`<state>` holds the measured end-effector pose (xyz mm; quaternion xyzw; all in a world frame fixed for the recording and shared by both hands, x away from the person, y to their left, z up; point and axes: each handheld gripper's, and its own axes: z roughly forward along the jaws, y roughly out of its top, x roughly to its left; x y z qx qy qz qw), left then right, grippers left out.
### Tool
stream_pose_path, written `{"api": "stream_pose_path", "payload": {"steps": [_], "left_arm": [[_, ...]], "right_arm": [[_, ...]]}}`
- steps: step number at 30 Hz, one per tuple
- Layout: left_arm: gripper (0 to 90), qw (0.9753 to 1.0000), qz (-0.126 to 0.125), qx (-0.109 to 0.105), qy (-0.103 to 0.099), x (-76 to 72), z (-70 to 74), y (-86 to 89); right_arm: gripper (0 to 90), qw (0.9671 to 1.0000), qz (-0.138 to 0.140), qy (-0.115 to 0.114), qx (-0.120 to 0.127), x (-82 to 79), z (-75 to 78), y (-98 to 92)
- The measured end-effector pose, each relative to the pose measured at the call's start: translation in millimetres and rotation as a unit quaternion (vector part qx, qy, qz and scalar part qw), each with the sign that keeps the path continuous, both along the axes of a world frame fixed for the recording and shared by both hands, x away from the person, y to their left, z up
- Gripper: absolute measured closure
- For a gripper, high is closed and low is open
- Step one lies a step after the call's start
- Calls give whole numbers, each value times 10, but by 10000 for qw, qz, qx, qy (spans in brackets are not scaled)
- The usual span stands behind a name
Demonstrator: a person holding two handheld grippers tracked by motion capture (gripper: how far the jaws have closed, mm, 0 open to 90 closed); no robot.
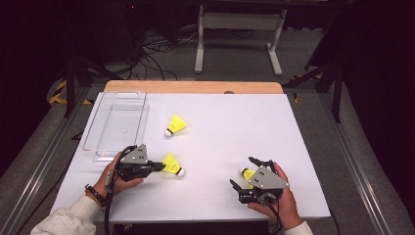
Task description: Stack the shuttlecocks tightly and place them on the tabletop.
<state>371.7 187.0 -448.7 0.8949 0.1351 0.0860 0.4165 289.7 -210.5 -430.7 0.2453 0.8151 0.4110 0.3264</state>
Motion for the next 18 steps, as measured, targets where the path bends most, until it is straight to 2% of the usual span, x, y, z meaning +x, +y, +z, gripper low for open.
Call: {"api": "stream_pose_path", "payload": {"steps": [9, 18], "left_arm": [[900, 9999, 95, 35, -103, -16, 39, 36], [899, 9995, 137, 67, -289, -82, 150, 121]], "right_arm": [[129, 10000, -16, -18, 6, -2, 3, -6], [129, 10000, -30, -31, -17, -5, 4, -7]]}}
